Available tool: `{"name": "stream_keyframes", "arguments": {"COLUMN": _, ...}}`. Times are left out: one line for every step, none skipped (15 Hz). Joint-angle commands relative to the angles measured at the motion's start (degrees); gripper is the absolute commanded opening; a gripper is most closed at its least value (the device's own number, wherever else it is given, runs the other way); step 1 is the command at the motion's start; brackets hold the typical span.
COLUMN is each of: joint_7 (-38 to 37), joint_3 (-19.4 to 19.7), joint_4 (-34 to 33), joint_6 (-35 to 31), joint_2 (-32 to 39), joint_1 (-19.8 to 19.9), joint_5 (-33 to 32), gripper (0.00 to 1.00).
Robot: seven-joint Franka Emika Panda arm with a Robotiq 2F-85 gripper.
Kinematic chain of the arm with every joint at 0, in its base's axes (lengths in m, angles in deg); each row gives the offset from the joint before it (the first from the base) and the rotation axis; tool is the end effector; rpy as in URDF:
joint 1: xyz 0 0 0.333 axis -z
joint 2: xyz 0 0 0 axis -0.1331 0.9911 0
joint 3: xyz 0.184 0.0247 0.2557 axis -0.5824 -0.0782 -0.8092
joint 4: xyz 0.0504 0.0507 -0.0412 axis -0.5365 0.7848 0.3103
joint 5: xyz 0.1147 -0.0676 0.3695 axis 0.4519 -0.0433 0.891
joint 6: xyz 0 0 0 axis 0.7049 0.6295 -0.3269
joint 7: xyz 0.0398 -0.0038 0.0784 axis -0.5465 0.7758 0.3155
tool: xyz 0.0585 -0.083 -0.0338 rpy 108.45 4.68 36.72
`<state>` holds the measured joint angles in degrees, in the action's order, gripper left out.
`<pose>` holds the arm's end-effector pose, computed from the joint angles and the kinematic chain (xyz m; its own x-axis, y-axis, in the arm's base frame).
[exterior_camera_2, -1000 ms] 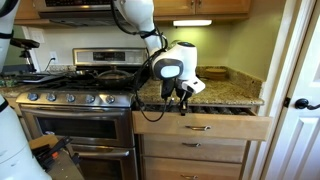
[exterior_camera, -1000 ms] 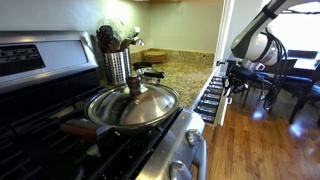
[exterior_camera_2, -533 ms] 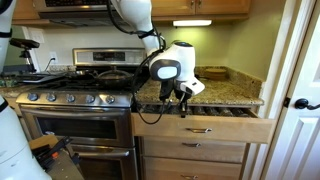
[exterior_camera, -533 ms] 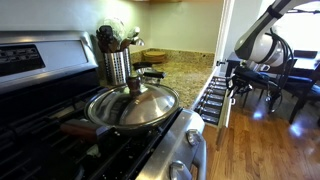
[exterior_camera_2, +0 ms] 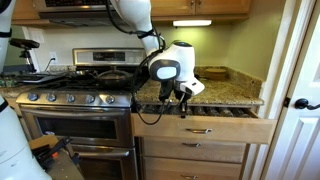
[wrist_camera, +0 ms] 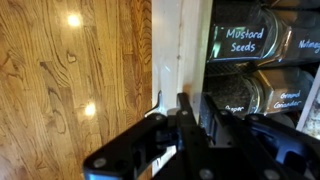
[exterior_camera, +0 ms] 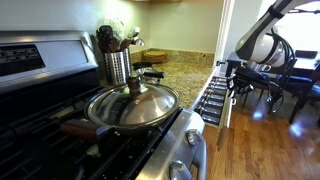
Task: Open the top drawer on the right
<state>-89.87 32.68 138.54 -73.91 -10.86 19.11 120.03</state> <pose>0.5418 -0.1466 0.1912 0.5480 -0.8333 0.0735 -0.7960 -0.5464 -0.2605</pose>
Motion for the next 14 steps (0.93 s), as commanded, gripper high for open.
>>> {"name": "stream_keyframes", "arguments": {"joint_7": -0.5, "joint_3": 0.3, "joint_4": -0.2, "joint_6": 0.5, "joint_2": 0.0, "joint_1": -0.4, "joint_5": -0.7, "gripper": 0.06}}
{"name": "stream_keyframes", "arguments": {"joint_7": -0.5, "joint_3": 0.5, "joint_4": 0.0, "joint_6": 0.4, "joint_2": 0.2, "joint_1": -0.3, "joint_5": -0.8, "gripper": 0.06}}
{"name": "stream_keyframes", "arguments": {"joint_7": 0.1, "joint_3": 0.4, "joint_4": 0.5, "joint_6": -0.1, "joint_2": 0.5, "joint_1": 0.2, "joint_5": -0.6, "gripper": 0.06}}
{"name": "stream_keyframes", "arguments": {"joint_7": 0.4, "joint_3": 0.6, "joint_4": 1.0, "joint_6": -0.5, "joint_2": 0.5, "joint_1": 0.4, "joint_5": -0.6, "gripper": 0.06}}
{"name": "stream_keyframes", "arguments": {"joint_7": 0.9, "joint_3": 0.8, "joint_4": 1.8, "joint_6": -1.0, "joint_2": 0.6, "joint_1": 0.7, "joint_5": -0.7, "gripper": 0.06}}
{"name": "stream_keyframes", "arguments": {"joint_7": 1.3, "joint_3": 0.8, "joint_4": 2.4, "joint_6": -1.2, "joint_2": 0.6, "joint_1": 0.9, "joint_5": -0.7, "gripper": 0.05}}
{"name": "stream_keyframes", "arguments": {"joint_7": 1.8, "joint_3": 0.9, "joint_4": 3.1, "joint_6": -1.3, "joint_2": 0.6, "joint_1": 1.3, "joint_5": -0.7, "gripper": 0.06}}
{"name": "stream_keyframes", "arguments": {"joint_7": 2.1, "joint_3": 0.9, "joint_4": 3.7, "joint_6": -1.4, "joint_2": 0.5, "joint_1": 1.4, "joint_5": -0.7, "gripper": 0.06}}
{"name": "stream_keyframes", "arguments": {"joint_7": 2.4, "joint_3": 0.9, "joint_4": 4.2, "joint_6": -2.0, "joint_2": 0.6, "joint_1": 1.6, "joint_5": -0.5, "gripper": 0.06}}
{"name": "stream_keyframes", "arguments": {"joint_7": 2.6, "joint_3": 1.0, "joint_4": 4.6, "joint_6": -2.3, "joint_2": 0.6, "joint_1": 1.7, "joint_5": -0.5, "gripper": 0.06}}
{"name": "stream_keyframes", "arguments": {"joint_7": 2.8, "joint_3": 1.1, "joint_4": 5.1, "joint_6": -2.4, "joint_2": 0.7, "joint_1": 1.7, "joint_5": -0.7, "gripper": 0.06}}
{"name": "stream_keyframes", "arguments": {"joint_7": 3.0, "joint_3": 1.1, "joint_4": 5.5, "joint_6": -2.9, "joint_2": 0.7, "joint_1": 1.7, "joint_5": -0.5, "gripper": 0.06}}
{"name": "stream_keyframes", "arguments": {"joint_7": 3.4, "joint_3": 1.1, "joint_4": 6.0, "joint_6": -3.3, "joint_2": 0.7, "joint_1": 1.9, "joint_5": -0.5, "gripper": 0.06}}
{"name": "stream_keyframes", "arguments": {"joint_7": 3.6, "joint_3": 1.1, "joint_4": 6.3, "joint_6": -3.1, "joint_2": 0.5, "joint_1": 2.0, "joint_5": -0.5, "gripper": 0.06}}
